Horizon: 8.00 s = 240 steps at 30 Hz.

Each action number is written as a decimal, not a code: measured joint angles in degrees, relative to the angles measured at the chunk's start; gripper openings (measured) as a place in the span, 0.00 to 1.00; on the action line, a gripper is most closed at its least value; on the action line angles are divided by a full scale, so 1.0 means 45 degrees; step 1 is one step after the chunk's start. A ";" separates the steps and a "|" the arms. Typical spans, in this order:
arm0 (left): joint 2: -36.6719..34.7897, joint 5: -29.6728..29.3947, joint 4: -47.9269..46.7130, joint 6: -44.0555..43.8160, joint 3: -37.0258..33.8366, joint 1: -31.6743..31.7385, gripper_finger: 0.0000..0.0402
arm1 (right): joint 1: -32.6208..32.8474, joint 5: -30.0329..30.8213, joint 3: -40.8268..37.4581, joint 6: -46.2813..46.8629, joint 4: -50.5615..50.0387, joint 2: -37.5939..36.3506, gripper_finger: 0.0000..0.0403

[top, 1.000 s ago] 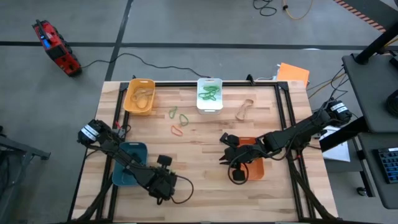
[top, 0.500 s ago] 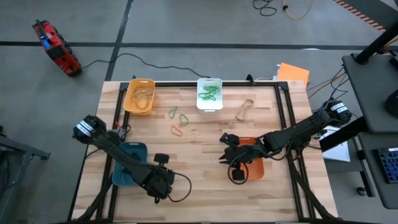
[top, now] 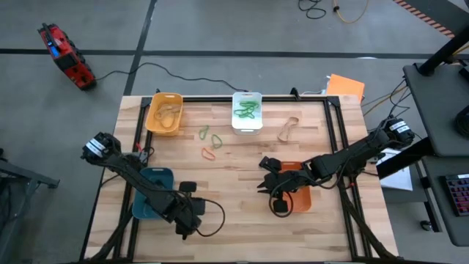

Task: Sort rubber bands into baskets
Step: Put the green rubber band into the white bin

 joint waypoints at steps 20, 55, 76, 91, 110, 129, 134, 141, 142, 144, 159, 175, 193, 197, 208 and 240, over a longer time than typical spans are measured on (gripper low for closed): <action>0.0573 -0.0007 0.0906 -0.0935 0.0000 -0.0049 0.25 | -0.0001 0.0308 -0.0941 -0.0291 0.0986 0.0000 0.14; 0.0816 0.0691 0.1324 -0.1601 0.0000 -0.0049 0.31 | -0.0001 0.0304 -0.0957 -0.0225 0.0957 0.0000 0.14; 0.0826 0.0677 0.1176 -0.2311 -0.0289 -0.0041 0.31 | -0.0001 0.0304 -0.0957 0.0149 0.0957 0.0000 0.14; 0.0166 0.0629 0.2408 -0.2529 -0.1641 0.0199 0.31 | -0.0001 0.0318 -0.0957 0.0023 0.0967 0.0000 0.14; -0.0204 0.0561 0.5703 -0.2432 -0.3502 0.0306 0.12 | -0.0001 0.0319 -0.0947 0.0126 0.0967 0.0000 0.14; -0.0879 -0.2244 0.4440 0.0792 -0.2428 0.0062 0.00 | -0.0006 0.0329 -0.0947 0.0145 0.1303 0.0050 0.14; -0.1358 -0.3337 0.4422 0.1842 -0.2336 0.0063 0.00 | -0.0006 0.0337 -0.0937 -0.0343 0.2139 0.0068 0.14; -0.1825 -0.3844 0.4469 0.2351 -0.2331 0.0063 0.00 | -0.0001 0.0343 -0.0937 -0.0998 0.2750 0.0068 0.14; -0.1874 -0.3897 0.4469 0.2415 -0.2331 0.0063 0.00 | -0.0001 0.0343 -0.0937 -0.1044 0.2768 0.0068 0.14; -0.1946 -0.3915 0.4474 0.2529 -0.2331 0.0063 0.00 | -0.0001 0.0360 -0.0937 -0.1226 0.2961 0.0068 0.14; -0.3368 -0.2607 0.8333 0.5032 -0.2327 0.0463 0.00 | -0.0025 0.0722 -0.0937 -0.5807 0.7548 0.1434 0.14; -0.3327 -0.1996 0.9825 0.4082 -0.2327 0.0596 0.00 | -0.0008 -0.0111 0.1665 -0.8480 0.9474 0.4873 0.43; -0.3327 -0.2452 0.9321 0.3719 -0.2327 0.0607 0.01 | -0.0030 -0.0011 0.4454 -0.9803 0.6075 0.6407 0.12; -0.3327 -0.2698 0.8883 0.3779 -0.2327 0.0593 0.09 | -0.0062 0.0068 0.4449 -0.9788 0.5870 0.6407 0.04; -0.3512 -0.3619 0.4742 0.3220 -0.1459 0.0602 0.40 | -0.0298 0.3450 0.4740 -0.9113 0.3739 0.6374 0.03; -0.3536 -0.8827 -0.0678 0.1021 -0.1187 0.0770 0.35 | -1.2762 -0.4330 0.4906 -0.2381 -0.0227 0.4823 0.12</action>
